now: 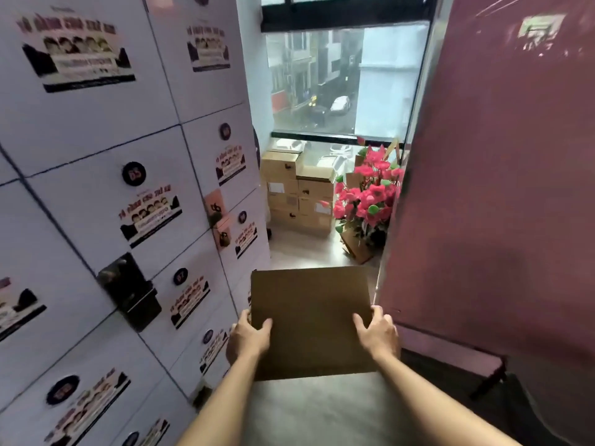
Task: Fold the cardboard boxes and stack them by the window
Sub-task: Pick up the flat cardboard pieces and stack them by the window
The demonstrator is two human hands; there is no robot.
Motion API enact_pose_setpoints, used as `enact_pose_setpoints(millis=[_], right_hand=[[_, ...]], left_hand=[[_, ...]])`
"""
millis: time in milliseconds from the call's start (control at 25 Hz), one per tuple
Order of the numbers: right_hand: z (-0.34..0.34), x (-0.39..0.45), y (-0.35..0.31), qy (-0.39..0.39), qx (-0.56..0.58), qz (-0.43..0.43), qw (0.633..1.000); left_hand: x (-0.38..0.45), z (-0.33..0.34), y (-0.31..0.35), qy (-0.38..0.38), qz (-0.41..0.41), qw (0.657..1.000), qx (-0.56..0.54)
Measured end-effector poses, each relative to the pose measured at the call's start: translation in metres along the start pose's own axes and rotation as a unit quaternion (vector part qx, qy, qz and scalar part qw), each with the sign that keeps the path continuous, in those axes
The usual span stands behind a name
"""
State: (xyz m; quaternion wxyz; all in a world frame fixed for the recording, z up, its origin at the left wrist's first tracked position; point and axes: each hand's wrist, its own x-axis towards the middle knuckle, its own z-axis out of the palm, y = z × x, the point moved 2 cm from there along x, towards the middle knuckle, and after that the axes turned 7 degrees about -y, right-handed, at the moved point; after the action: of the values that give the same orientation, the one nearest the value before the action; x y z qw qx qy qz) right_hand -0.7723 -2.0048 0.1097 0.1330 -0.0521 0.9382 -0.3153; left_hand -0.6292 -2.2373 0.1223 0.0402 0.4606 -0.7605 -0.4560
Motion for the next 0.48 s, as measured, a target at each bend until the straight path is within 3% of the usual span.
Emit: enact_pose_setpoints(millis=[240, 480], right_hand=[[0.010, 0.175, -0.082, -0.021, -0.053, -0.017, 0.998], [0.024, 0.344, -0.126, -0.006, -0.060, 0.030, 0.998]], left_hand=[[0.143, 0.012, 0.085, 0.030, -0.040, 0.998, -0.034], [0.318, 0.058, 0.172, -0.020, -0.026, 0.999, 0.011]])
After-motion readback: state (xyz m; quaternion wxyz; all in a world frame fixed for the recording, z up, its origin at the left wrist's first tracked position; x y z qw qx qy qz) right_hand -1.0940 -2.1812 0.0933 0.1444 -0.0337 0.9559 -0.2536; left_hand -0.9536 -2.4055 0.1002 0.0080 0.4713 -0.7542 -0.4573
